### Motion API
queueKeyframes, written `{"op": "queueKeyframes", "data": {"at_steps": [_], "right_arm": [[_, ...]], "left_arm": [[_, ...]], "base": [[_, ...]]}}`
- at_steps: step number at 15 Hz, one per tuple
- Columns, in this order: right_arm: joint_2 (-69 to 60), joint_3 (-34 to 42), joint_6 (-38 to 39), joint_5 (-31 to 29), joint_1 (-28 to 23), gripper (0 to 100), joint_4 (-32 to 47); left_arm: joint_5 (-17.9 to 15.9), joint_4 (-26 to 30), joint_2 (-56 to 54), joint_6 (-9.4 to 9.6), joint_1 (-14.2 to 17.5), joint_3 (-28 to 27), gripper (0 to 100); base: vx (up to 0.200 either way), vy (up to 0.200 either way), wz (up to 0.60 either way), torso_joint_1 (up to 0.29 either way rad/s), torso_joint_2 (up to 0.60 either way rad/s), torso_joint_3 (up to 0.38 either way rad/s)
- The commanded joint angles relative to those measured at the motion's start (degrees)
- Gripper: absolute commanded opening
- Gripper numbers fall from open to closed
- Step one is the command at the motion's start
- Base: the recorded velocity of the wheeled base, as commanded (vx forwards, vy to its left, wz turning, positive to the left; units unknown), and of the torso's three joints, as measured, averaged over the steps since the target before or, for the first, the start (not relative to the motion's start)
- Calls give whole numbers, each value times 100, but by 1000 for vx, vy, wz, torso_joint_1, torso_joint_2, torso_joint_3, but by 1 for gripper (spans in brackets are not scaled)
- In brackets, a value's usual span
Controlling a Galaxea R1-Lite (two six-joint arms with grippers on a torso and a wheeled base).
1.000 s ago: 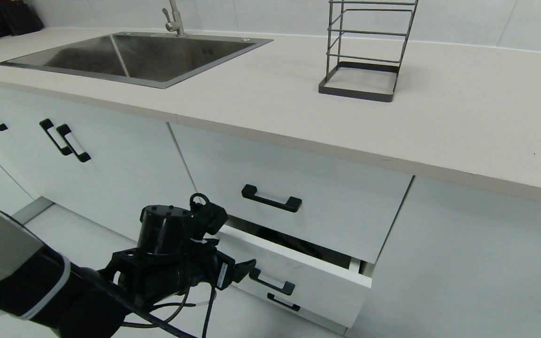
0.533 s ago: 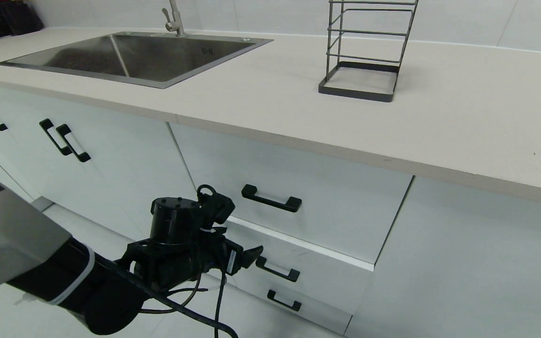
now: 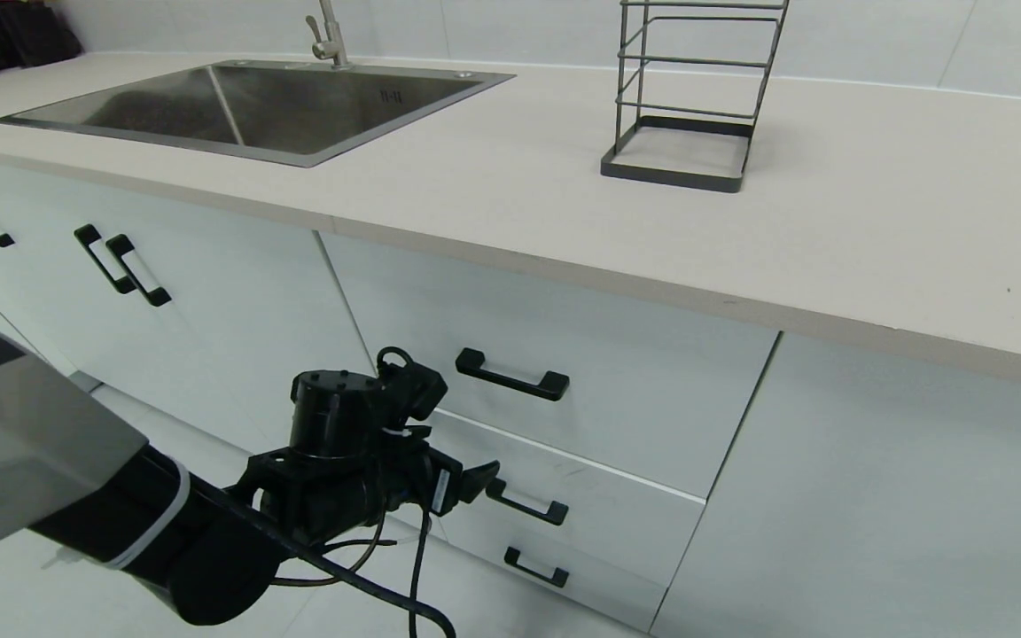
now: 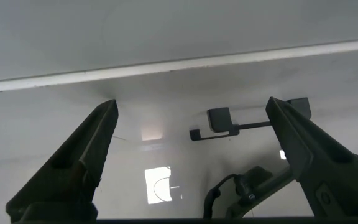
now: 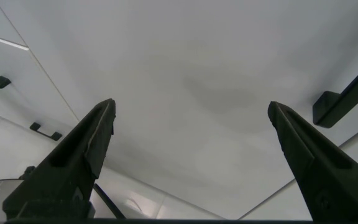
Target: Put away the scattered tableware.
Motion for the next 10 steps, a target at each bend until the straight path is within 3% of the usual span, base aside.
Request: {"op": "queueKeyframes", "data": {"at_steps": [1,7,10], "right_arm": [[1,0,-2,2,0,100,0],[1,0,-2,2,0,100,0],[1,0,-11,2,0,100,0]], "left_arm": [[7,-29,-170,4,-66,113,100],[7,-311,-1813,4,-330,1299,100],[7,-275,-3334,13,-400,1853,100]], "base": [[0,0,0,0,0,0],[0,0,0,0,0,0],[0,0,0,0,0,0]]}}
